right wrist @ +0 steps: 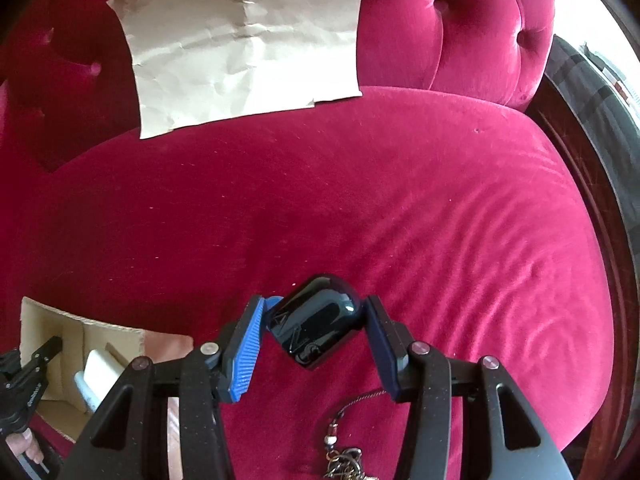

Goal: Organize rigid objects
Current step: 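Grasp the black cap with the right tool, then carry the black cap into the box and open the right tool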

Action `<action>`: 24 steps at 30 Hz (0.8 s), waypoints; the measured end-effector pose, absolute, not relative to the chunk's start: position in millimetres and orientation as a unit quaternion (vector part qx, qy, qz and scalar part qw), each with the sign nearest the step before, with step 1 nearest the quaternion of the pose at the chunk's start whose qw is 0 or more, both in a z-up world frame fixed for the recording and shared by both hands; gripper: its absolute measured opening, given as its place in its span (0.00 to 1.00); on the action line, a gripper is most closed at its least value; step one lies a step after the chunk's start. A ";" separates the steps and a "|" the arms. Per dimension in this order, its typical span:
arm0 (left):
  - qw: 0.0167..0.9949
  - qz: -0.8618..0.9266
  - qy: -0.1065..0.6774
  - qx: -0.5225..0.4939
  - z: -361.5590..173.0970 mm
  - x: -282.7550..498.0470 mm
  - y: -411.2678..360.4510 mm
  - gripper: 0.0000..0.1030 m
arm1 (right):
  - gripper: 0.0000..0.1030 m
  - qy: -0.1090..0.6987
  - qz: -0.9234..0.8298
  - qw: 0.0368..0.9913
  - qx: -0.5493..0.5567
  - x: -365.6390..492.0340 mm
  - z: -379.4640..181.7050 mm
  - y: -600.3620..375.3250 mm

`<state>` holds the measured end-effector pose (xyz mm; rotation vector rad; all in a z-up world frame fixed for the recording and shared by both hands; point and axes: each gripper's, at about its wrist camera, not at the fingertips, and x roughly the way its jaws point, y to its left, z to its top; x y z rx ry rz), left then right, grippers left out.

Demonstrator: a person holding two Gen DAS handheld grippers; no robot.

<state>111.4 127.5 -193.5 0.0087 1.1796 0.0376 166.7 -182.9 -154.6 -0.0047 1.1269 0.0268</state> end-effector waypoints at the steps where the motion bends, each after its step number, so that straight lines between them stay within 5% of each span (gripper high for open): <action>1: 0.831 0.018 0.556 0.003 -193.6 111.6 127.5 0.03 | 0.52 0.533 0.013 0.846 -0.003 164.6 -151.0 -181.3; 24: 0.831 0.018 0.555 -0.001 -192.9 109.9 132.2 0.03 | 0.52 0.516 0.066 0.854 -0.026 127.1 -108.0 -119.3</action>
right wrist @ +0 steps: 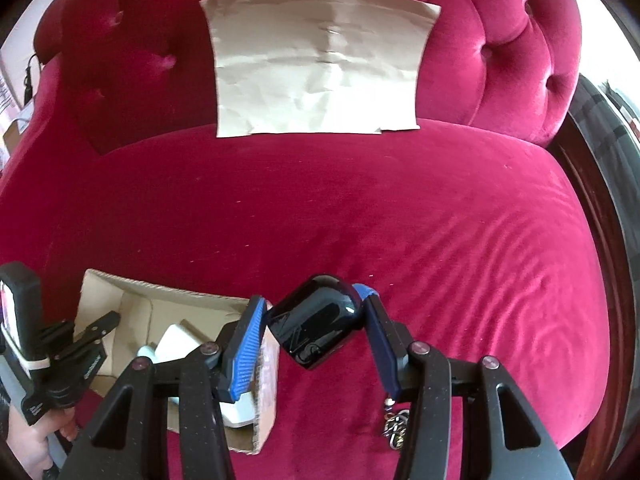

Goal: Organize rigid objects
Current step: 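Carry the black cap into the box and open the right tool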

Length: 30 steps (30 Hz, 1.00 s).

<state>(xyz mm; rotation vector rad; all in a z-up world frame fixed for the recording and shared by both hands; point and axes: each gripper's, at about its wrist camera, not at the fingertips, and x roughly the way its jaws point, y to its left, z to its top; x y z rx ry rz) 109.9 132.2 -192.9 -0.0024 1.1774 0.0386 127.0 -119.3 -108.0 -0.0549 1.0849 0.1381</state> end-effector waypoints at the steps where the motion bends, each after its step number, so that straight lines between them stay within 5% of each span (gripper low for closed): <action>1: 0.831 0.018 0.555 -0.001 -193.1 109.6 132.5 0.03 | 0.52 0.515 0.068 0.854 -0.029 125.3 -107.0 -115.6; 30: 0.832 0.017 0.554 -0.001 -195.6 108.6 134.2 0.03 | 0.52 0.537 0.126 0.831 -0.063 97.7 -141.8 -43.6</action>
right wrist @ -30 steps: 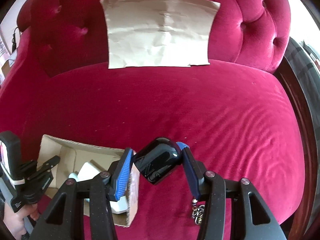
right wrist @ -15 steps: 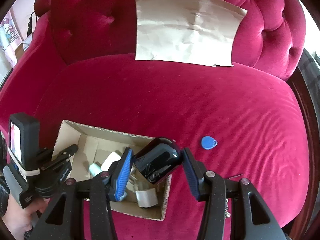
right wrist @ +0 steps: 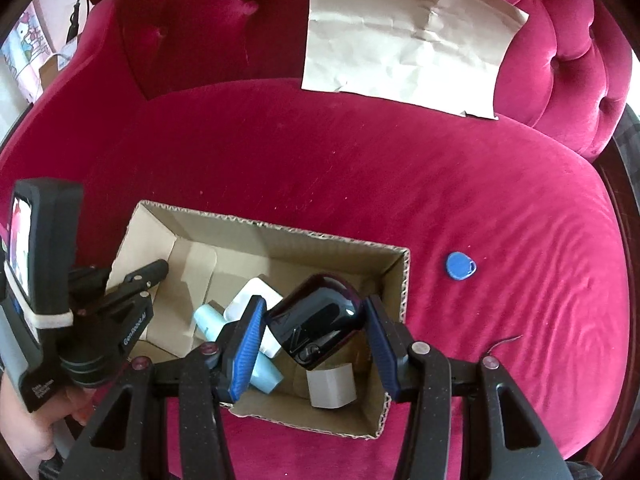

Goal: Organize rigid objects
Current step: 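Carry the black cap into the box and open the right tool, then move the open right tool to the brass key bunch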

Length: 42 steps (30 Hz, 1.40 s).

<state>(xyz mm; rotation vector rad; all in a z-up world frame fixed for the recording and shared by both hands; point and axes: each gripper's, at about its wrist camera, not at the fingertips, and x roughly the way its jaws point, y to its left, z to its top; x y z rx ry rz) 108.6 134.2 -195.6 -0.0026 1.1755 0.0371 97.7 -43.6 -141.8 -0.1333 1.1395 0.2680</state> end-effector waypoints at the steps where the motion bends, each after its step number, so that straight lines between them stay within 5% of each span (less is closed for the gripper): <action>1: 0.832 0.017 0.554 -0.002 -195.9 108.5 134.5 0.03 | 0.52 0.539 0.127 0.830 -0.064 97.1 -144.3 -42.4; 26: 0.832 0.019 0.555 0.000 -195.5 108.8 131.9 0.03 | 0.52 0.543 0.133 0.827 -0.056 95.8 -152.9 -38.2; 32: 0.832 0.019 0.555 -0.001 -195.9 108.7 131.8 0.03 | 0.87 0.530 0.125 0.836 -0.066 95.8 -147.6 -36.8; 37: 0.831 0.019 0.555 0.000 -195.8 109.2 132.3 0.03 | 0.99 0.527 0.120 0.838 -0.073 96.6 -145.5 -36.1; 42: 0.831 0.019 0.555 0.000 -196.0 109.8 132.0 0.03 | 1.00 0.534 0.123 0.833 -0.070 97.0 -148.7 -35.5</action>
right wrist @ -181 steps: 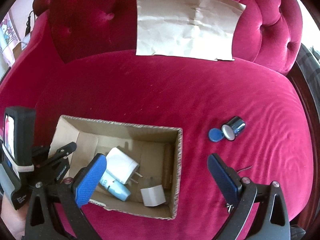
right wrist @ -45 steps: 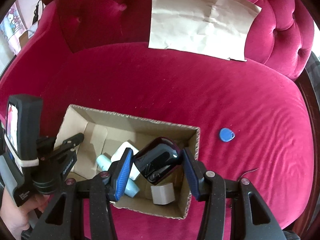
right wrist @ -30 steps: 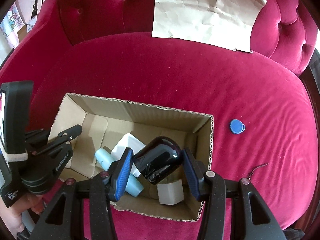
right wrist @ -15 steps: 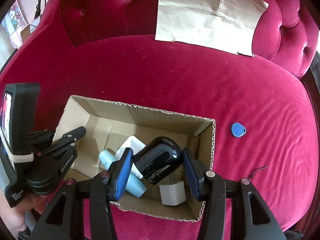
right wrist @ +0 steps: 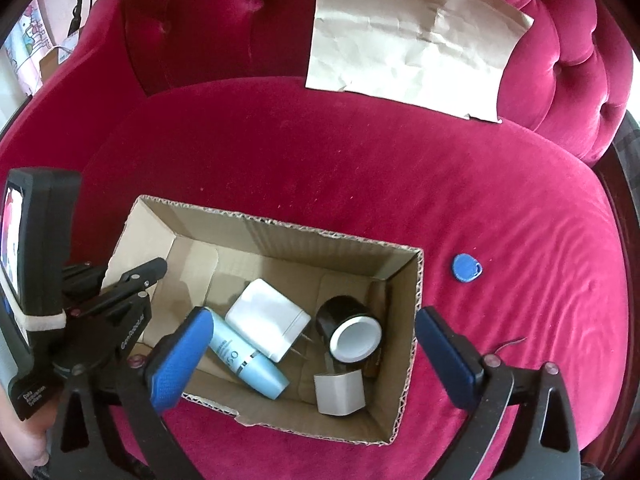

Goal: Organize rigid objects
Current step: 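Move the open right tool to the brass key bunch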

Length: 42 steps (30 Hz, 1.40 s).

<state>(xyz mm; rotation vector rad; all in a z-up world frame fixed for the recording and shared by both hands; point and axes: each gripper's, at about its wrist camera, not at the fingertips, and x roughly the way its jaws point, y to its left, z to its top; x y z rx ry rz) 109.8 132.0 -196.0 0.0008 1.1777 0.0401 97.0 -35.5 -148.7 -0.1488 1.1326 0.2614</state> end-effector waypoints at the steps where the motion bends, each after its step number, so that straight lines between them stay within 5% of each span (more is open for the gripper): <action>1: 0.831 0.019 0.556 0.001 -196.0 109.8 131.9 0.03 | 1.00 0.534 0.124 0.833 -0.070 96.7 -148.8 -35.6; 42: 0.832 0.019 0.555 0.005 -195.5 109.5 132.3 0.03 | 1.00 0.528 0.007 0.849 -0.024 94.4 -124.7 -164.8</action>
